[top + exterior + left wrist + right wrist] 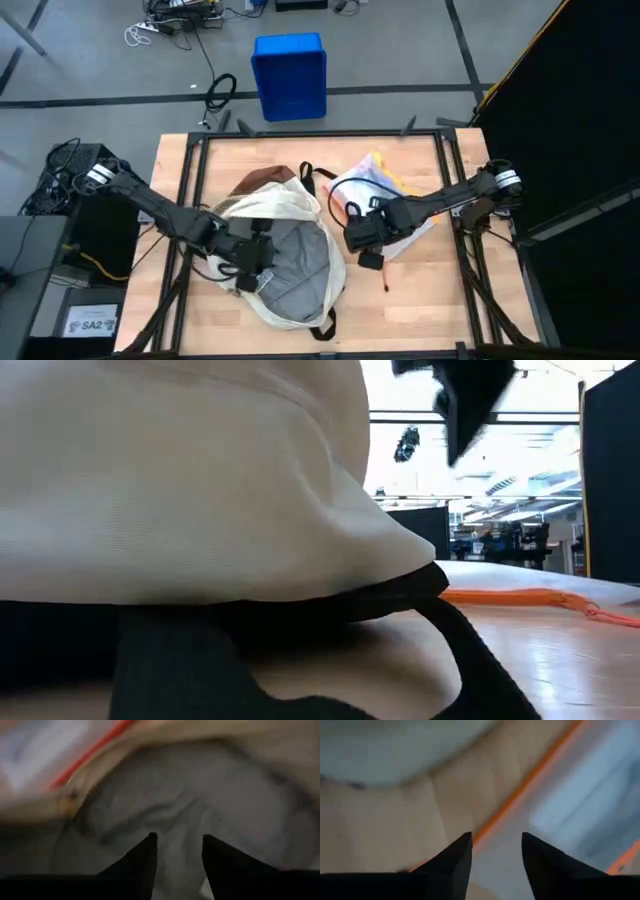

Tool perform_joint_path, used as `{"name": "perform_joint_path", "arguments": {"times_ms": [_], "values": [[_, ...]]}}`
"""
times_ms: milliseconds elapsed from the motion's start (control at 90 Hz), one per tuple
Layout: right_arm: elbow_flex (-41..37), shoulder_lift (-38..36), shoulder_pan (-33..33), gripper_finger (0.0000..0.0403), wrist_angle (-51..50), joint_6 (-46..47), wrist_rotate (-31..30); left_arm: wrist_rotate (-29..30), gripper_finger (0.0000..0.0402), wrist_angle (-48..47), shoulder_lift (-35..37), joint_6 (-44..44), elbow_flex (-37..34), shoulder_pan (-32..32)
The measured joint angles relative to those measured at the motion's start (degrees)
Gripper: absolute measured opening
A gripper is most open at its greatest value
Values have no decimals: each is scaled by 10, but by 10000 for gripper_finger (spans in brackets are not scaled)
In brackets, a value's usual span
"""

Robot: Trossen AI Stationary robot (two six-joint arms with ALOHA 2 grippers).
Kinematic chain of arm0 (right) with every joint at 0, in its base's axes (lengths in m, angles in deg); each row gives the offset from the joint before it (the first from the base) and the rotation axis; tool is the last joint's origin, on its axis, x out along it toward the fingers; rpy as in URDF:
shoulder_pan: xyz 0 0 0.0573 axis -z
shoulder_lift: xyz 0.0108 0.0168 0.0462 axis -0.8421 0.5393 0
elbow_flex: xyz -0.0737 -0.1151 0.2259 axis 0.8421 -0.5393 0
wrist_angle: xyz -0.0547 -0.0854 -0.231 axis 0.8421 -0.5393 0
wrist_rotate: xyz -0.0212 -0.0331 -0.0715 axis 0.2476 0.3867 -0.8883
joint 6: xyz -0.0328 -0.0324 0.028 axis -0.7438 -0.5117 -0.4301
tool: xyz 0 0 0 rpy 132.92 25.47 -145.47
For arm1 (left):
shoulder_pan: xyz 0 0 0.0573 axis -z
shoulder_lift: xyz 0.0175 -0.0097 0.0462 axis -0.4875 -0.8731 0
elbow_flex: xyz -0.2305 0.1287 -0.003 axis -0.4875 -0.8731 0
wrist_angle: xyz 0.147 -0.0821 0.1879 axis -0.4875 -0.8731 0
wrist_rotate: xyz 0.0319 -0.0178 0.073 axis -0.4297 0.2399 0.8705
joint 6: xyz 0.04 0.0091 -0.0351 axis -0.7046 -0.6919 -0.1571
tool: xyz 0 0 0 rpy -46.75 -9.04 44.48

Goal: Unpack backpack
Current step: Remove the pink cellphone from the white backpack

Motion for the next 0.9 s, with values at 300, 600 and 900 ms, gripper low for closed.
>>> {"name": "perform_joint_path", "arguments": {"times_ms": [300,600,900], "values": [[66,0,7,132,164,-202,-141,12,127,-10,0,-68,146,103],[68,0,63,122,429,-402,-137,424,127,-353,1,193,258,224],[68,0,113,114,445,-397,-109,480,95,-571,9,535,214,166]]}}
